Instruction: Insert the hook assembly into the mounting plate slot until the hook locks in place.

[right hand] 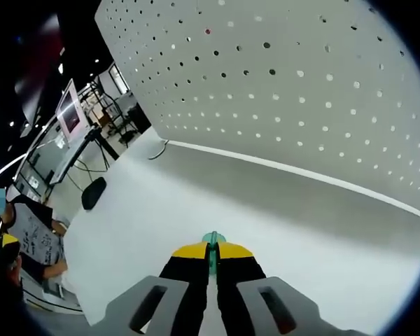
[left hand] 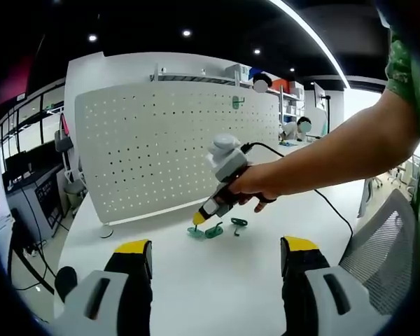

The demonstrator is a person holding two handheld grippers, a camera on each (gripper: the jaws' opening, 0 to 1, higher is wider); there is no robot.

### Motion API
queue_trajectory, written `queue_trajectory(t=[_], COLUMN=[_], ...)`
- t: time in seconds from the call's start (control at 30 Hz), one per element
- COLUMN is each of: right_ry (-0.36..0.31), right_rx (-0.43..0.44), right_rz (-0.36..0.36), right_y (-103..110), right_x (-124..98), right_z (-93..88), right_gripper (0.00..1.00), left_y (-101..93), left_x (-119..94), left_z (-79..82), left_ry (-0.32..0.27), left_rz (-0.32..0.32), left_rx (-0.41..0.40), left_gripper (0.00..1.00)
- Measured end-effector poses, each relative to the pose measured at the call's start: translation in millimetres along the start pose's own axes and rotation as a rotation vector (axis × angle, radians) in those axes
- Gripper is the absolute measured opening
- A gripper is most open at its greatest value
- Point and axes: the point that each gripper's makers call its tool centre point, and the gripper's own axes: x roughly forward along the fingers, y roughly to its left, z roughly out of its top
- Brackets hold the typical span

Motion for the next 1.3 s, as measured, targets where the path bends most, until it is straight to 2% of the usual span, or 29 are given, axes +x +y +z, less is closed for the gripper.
queue_trajectory(t=[0.17, 0.6, 1.07, 1.3], right_ry=[-0.032, -0.169, -0.268, -0.318], right_rx=[-0.018, -0.03, 0.007, 0.022], right_rz=[-0.001, 0.03, 0.023, 0.003], right_y=[1.1, 10.4, 0.5, -12.0], right_x=[-6.7, -42.1, -81.4, -104.7], right_z=[5.2, 32.9, 39.1, 40.9], right_gripper=[0.01, 0.01, 0.01, 0.01], left_y=[-0.7, -7.9, -18.7, -29.7], left_x=[0.7, 4.2, 7.6, 14.6], left_z=[2.1, 9.9, 20.2, 24.3], left_ry=[-0.002, -0.003, -0.008, -0.003], left_rz=[-0.002, -0.02, -0.053, -0.084], left_rx=[0.003, 0.024, 0.026, 0.045], left_gripper=[0.77, 0.77, 0.77, 0.77])
